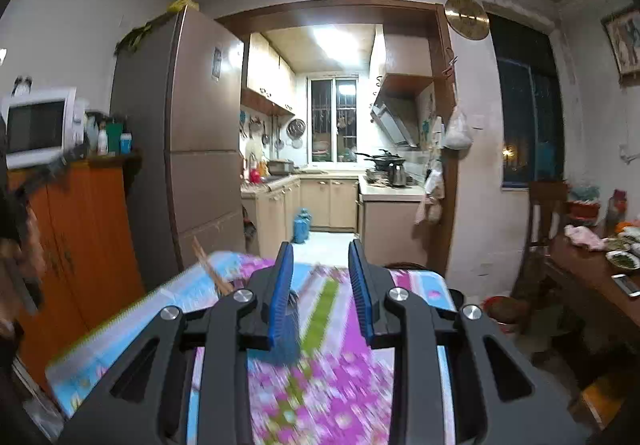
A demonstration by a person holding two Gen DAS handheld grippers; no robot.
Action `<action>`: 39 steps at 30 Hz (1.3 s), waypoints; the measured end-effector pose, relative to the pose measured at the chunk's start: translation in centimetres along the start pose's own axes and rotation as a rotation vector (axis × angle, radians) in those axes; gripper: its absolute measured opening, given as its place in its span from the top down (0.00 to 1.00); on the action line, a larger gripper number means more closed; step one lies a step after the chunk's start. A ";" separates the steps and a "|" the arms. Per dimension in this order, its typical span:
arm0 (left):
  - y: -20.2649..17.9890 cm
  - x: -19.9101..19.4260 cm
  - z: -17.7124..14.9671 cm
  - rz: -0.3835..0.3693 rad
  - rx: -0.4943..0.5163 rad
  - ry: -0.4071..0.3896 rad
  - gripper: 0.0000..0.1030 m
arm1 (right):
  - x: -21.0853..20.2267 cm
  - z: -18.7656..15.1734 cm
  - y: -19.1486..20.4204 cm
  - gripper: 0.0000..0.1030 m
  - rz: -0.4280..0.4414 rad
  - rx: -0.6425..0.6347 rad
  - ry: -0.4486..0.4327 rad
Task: Organize utensils
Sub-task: 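Move both tools back down toward the next chopsticks on the table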
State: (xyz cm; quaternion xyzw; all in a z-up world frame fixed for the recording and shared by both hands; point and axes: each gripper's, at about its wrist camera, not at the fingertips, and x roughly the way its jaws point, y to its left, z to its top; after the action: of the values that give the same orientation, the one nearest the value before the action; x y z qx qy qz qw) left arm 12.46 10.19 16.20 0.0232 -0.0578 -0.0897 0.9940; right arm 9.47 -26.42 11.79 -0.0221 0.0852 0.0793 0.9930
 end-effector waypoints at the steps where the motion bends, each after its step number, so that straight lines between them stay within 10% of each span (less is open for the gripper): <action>1: 0.0 -1.2 -0.4 0.005 0.021 0.012 0.62 | -1.0 -0.8 0.1 0.74 -0.011 -0.017 0.012; 11: 0.7 -10.4 -9.6 0.147 0.176 0.238 0.50 | -5.8 -10.6 0.9 0.74 -0.102 -0.034 0.250; 25: -6.5 -17.1 -25.6 -0.071 0.128 0.636 0.79 | -6.3 -22.8 9.5 0.74 0.021 -0.120 0.436; 39: -7.6 -16.6 -27.4 -0.035 0.097 0.605 0.79 | -6.0 -24.6 11.4 0.74 0.020 -0.107 0.435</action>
State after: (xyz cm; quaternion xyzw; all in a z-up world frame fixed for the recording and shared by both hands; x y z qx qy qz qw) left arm -1.82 6.72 -13.23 0.0970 0.2368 -0.0928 0.9622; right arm -2.28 -17.50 -11.70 -0.0905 0.2934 0.0870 0.9477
